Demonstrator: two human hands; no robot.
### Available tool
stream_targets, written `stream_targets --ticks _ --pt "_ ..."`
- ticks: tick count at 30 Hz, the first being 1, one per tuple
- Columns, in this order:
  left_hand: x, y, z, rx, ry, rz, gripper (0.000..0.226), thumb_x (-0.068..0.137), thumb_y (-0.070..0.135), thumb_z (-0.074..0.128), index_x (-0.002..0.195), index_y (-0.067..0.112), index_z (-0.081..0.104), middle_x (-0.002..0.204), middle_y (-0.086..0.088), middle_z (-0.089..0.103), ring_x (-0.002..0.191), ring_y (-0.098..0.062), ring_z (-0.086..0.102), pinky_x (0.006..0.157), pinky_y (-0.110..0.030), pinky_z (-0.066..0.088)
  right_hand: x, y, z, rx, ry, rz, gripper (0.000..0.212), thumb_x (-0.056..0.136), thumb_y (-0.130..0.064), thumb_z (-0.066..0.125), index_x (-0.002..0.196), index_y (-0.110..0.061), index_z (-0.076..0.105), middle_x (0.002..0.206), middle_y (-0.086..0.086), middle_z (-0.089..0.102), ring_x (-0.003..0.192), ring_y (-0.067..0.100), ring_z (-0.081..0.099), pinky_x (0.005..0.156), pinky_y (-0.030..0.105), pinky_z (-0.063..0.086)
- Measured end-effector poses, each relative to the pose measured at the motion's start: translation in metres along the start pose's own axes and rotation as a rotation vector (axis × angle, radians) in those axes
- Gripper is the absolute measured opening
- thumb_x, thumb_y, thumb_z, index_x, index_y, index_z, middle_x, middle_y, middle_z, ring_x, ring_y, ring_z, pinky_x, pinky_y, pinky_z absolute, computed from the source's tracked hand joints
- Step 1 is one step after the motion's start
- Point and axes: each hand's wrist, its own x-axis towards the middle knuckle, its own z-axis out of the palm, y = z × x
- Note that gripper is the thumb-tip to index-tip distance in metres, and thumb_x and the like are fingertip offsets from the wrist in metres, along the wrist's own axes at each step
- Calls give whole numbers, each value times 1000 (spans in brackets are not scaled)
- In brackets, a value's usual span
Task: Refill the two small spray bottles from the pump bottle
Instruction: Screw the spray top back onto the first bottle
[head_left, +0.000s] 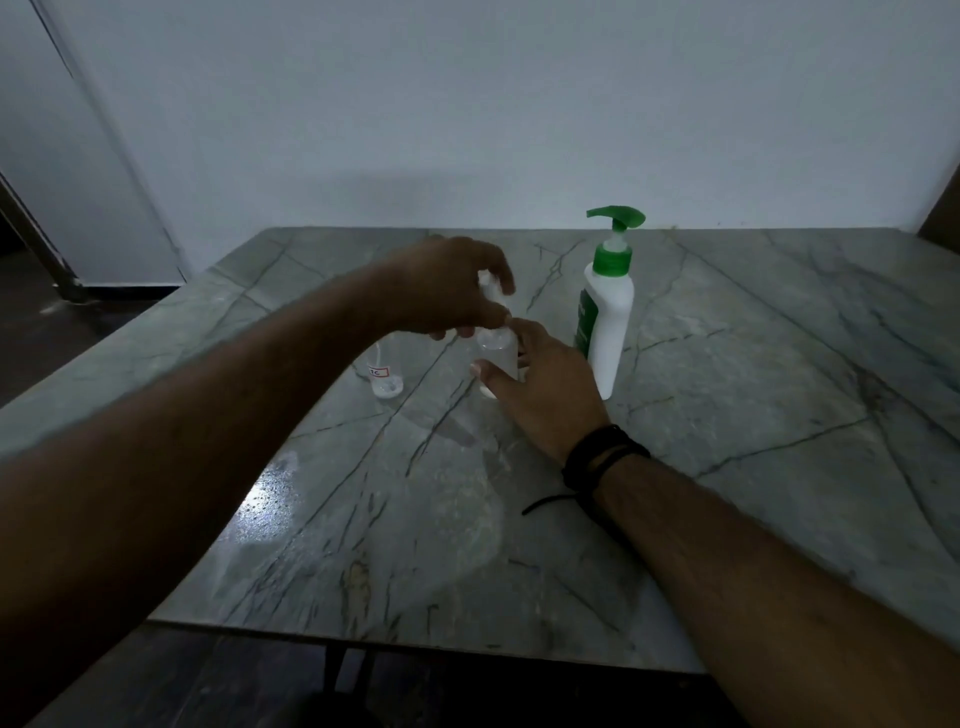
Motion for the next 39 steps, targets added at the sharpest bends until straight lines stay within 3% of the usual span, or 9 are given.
stream_targets --ticks 10,14,17,22,25,29,31,35,39 --pt "26 13 -1 613 -67 16 55 93 64 43 83 12 57 79 0 61 71 -14 58 67 -30 46 -2 -2 -4 -6 -24 12 59 90 -49 67 137 -15 53 124 3 67 111 17 63 93 24 47" --pt "19 22 -10 477 -317 76 29 90 27 66 118 23 57 112 0 56 100 -21 57 83 -37 50 -1 -2 -5 -36 -42 24 55 89 -51 67 131 -16 56 113 2 68 101 15 62 88 26 49" --pt "14 27 -14 501 -331 100 45 86 39 70 126 30 51 115 5 49 104 -15 50 88 -36 45 0 -1 -5 -22 -43 43 58 88 -52 67 132 -15 56 114 2 68 106 17 63 88 23 46" --pt "15 22 -13 399 -183 1 34 94 40 59 110 10 62 87 -5 69 66 -14 68 52 -22 52 -1 -2 -4 -6 -44 16 63 88 -51 68 138 -16 52 123 2 67 111 16 62 95 29 51" --pt "15 20 -15 376 -262 103 23 89 13 63 108 25 59 111 1 59 86 -12 57 68 -25 46 -1 -2 -5 -15 -52 12 62 89 -51 67 139 -16 52 123 3 67 110 17 62 95 29 50" --pt "16 18 -12 425 -218 36 52 86 52 64 124 17 53 108 -1 64 88 -17 66 77 -35 56 -1 -2 -4 -17 -31 19 56 89 -51 68 132 -17 56 107 -3 65 97 9 58 88 25 50" --pt "18 12 -11 366 -224 -1 48 89 47 63 122 13 53 90 -5 69 65 -13 68 60 -28 55 0 -1 -3 -11 -29 15 57 88 -50 69 133 -18 56 113 -1 67 96 7 56 85 21 46" --pt "19 8 -10 338 -272 121 27 87 23 69 107 33 54 113 0 57 95 -18 60 82 -36 53 1 0 -3 3 -31 6 56 88 -49 69 131 -16 57 116 2 69 100 11 61 83 18 43" --pt "19 8 -8 317 -201 27 46 83 54 66 106 17 52 89 1 64 72 -17 67 58 -27 53 2 3 -2 -25 -21 25 55 87 -53 69 127 -16 59 101 -3 65 91 7 56 80 21 45"
